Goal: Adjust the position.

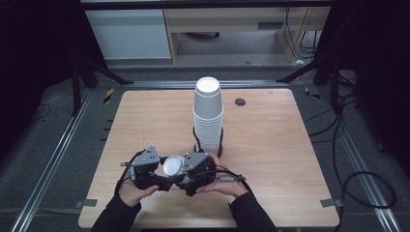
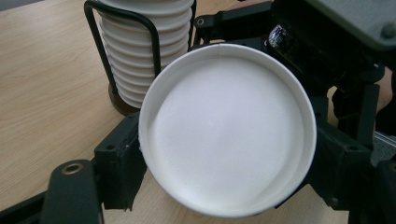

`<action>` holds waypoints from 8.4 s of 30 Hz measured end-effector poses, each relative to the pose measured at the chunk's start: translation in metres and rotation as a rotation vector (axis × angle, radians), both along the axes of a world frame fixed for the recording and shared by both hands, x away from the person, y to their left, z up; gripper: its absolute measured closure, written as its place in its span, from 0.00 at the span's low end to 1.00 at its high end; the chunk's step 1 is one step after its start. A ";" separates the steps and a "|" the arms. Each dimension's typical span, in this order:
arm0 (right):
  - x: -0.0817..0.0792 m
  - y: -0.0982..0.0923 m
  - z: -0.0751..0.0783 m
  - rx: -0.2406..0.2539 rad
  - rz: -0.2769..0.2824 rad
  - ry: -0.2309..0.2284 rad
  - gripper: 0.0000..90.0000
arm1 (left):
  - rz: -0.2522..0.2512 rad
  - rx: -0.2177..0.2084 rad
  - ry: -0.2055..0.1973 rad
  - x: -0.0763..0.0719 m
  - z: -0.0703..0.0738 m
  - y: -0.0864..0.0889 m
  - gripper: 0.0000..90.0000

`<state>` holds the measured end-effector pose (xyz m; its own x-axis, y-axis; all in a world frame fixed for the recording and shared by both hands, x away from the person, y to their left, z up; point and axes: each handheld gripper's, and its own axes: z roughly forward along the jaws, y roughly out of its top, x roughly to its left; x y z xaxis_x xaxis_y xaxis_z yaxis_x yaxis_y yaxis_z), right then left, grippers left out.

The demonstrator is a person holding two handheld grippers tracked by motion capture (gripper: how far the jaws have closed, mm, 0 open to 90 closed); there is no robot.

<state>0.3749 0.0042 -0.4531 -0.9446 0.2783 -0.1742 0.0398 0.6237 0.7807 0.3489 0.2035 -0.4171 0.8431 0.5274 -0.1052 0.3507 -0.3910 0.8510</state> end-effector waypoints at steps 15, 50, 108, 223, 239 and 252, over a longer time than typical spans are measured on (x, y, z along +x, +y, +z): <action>-0.002 -0.024 0.018 0.077 -0.036 -0.011 0.05 | 0.027 -0.012 -0.011 0.004 0.002 0.015 0.25; -0.014 -0.083 0.002 0.459 -0.117 0.178 0.03 | -0.075 -0.280 0.018 0.022 0.001 0.025 0.25; -0.007 -0.058 -0.011 0.398 0.125 0.281 0.11 | -0.307 -0.211 0.070 0.016 0.002 0.004 0.24; 0.007 -0.073 0.050 0.151 0.086 0.043 0.07 | -0.191 0.079 0.077 0.023 -0.008 0.026 0.25; -0.003 -0.092 0.028 0.304 0.048 0.144 0.07 | -0.244 -0.119 -0.010 0.012 0.016 0.036 0.25; -0.009 -0.076 0.012 0.378 0.116 0.209 0.07 | -0.331 -0.131 0.005 0.006 0.012 0.016 0.25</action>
<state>0.3663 -0.0719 -0.4409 -0.9775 0.1755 0.1171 0.1672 0.3062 0.9372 0.3553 0.2192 -0.4048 0.9653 0.2074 -0.1585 0.2277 -0.3723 0.8997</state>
